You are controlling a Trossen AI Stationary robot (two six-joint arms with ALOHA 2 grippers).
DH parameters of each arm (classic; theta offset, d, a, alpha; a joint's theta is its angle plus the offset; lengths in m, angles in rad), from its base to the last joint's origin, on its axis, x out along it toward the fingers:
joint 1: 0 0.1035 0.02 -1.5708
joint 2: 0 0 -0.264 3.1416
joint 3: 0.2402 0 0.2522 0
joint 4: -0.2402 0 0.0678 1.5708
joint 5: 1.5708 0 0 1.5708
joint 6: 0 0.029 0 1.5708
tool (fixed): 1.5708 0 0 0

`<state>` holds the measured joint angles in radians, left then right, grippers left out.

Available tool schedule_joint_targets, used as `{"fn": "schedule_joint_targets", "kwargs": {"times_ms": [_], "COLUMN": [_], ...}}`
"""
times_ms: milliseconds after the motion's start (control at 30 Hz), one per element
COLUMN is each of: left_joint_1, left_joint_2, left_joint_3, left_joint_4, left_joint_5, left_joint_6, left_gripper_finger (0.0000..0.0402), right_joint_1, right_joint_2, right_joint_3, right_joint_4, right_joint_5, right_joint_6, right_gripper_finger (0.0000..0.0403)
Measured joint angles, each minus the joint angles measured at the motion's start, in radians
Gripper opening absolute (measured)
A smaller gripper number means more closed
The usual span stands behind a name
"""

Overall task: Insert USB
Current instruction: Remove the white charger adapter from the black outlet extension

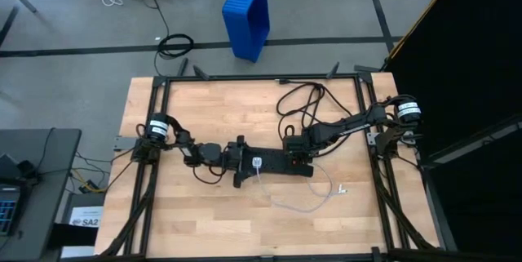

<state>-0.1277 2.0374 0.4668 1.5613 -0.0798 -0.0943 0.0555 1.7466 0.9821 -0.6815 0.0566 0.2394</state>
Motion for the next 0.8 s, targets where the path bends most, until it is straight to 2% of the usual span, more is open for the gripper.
{"fn": "schedule_joint_targets", "kwargs": {"times_ms": [267,533,667,800], "left_joint_1": [-0.017,-0.017,-0.017,-0.017], "left_joint_2": [-0.200,-0.536,-0.701,-0.807], "left_joint_3": [-0.139,-0.358,-0.429,-0.447], "left_joint_4": [0.000,-0.027,-0.038,-0.099], "left_joint_5": [0.003,-0.068,-0.068,-0.080], "left_joint_6": [0.012,0.014,0.041,0.063], "left_gripper_finger": [0.0337,0.0333,0.0316,0.0285], "right_joint_1": [0.000,0.000,0.000,0.000], "right_joint_2": [0.000,0.000,0.000,0.000], "right_joint_3": [0.000,0.000,0.000,0.000], "right_joint_4": [0.000,0.000,0.000,0.001], "right_joint_5": [-0.002,-0.004,-0.003,0.000], "right_joint_6": [0.003,0.004,0.004,0.004], "right_gripper_finger": [0.0006,0.0006,0.0006,0.0012]}}
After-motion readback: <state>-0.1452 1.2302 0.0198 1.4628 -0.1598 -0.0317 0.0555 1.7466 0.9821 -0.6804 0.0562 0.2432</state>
